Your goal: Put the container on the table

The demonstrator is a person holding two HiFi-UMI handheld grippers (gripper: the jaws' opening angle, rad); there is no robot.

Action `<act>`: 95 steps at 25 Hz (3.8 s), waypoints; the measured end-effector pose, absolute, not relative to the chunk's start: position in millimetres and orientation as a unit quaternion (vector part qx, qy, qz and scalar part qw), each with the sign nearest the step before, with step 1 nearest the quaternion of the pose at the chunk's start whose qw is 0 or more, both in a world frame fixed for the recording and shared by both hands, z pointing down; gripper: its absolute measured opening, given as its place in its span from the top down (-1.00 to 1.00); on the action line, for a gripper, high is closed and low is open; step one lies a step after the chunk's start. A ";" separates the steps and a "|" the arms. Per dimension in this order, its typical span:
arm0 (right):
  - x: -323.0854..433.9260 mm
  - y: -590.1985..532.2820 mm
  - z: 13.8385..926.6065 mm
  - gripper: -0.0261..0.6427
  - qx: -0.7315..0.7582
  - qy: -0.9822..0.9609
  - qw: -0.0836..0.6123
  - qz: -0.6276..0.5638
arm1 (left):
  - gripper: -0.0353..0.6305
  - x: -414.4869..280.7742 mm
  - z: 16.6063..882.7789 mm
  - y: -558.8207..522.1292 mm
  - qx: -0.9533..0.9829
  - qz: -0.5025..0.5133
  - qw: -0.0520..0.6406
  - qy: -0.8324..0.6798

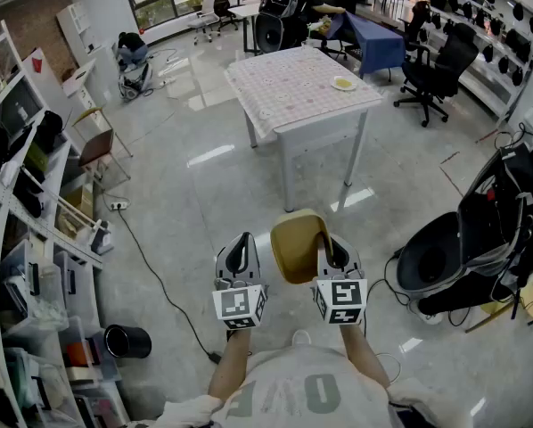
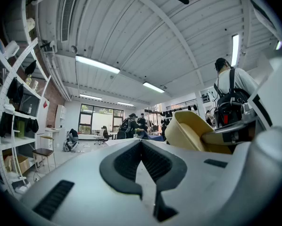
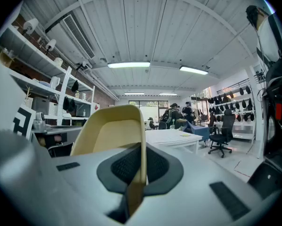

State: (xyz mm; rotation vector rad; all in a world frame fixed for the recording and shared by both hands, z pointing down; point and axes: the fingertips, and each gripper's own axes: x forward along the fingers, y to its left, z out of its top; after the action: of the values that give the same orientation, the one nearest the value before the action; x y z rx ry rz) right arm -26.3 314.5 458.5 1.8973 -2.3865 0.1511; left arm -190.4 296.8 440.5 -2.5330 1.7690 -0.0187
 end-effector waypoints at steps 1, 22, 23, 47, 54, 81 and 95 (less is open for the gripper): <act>-25.9 315.4 459.3 0.83 0.620 -0.782 0.045 0.049 | 0.81 -189.7 442.5 298.2 -0.819 -0.007 0.025 0.573; -1.2 303.2 468.2 0.83 0.629 -0.774 0.019 0.070 | 0.81 -176.9 452.2 287.8 -0.816 0.002 0.013 0.578; -0.6 303.6 470.5 0.83 0.630 -0.773 0.020 0.071 | 0.81 -177.1 453.0 288.3 -0.816 0.003 0.012 0.577; 66.2 146.1 458.2 0.83 0.675 -0.737 -0.014 0.048 | 0.81 -130.0 417.0 85.1 -0.826 0.053 0.045 0.559; 78.8 20.4 448.1 0.83 0.695 -0.718 -0.003 0.047 | 0.81 -131.3 407.9 -42.3 -0.828 0.054 0.039 0.557; 78.9 -292.0 441.3 0.83 0.670 -0.741 -0.003 0.056 | 0.81 -105.1 401.7 -318.9 -0.817 0.048 0.063 0.571; 120.0 -381.5 438.9 0.83 0.661 -0.747 0.002 0.074 | 0.81 -76.6 391.1 -396.5 -0.802 0.044 0.064 0.592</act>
State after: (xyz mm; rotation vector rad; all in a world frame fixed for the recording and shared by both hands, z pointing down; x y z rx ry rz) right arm 120.0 -381.5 438.9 2.0731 -2.3448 0.2314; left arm -76.6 -396.5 391.1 -2.4220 1.7882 0.1331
